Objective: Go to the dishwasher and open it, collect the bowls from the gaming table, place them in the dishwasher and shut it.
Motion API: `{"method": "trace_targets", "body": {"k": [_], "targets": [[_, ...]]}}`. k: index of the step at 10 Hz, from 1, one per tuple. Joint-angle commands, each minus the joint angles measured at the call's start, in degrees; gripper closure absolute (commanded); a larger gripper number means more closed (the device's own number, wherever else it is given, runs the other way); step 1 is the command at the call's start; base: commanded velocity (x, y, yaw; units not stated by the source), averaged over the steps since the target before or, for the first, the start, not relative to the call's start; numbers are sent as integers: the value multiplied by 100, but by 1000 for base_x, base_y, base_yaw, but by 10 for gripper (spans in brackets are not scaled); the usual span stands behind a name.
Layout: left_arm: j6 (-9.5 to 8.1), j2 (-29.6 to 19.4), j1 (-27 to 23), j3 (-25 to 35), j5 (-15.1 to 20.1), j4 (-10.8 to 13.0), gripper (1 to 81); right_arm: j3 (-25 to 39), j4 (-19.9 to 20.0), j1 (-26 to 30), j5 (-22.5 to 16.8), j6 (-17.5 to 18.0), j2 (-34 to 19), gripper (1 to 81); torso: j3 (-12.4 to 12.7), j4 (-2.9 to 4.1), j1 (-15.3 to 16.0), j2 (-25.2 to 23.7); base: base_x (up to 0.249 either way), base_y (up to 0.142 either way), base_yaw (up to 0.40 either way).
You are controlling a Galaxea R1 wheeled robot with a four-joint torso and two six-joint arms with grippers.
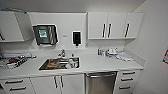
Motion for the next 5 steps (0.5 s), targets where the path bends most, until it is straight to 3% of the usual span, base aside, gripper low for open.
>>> {"method": "trace_targets", "body": {"k": [1, 5], "targets": [[-284, -109, -315, 120, 379, 257, 10, 128, 25, 252, -329, 0, -142, 10, 0, 0, 1, 0, 118, 0, 0], [-284, -109, -315, 120, 379, 257, 10, 128, 25, 252, -329, 8, -142, 10, 0, 0, 1, 0, 119, 0, 0]]}}
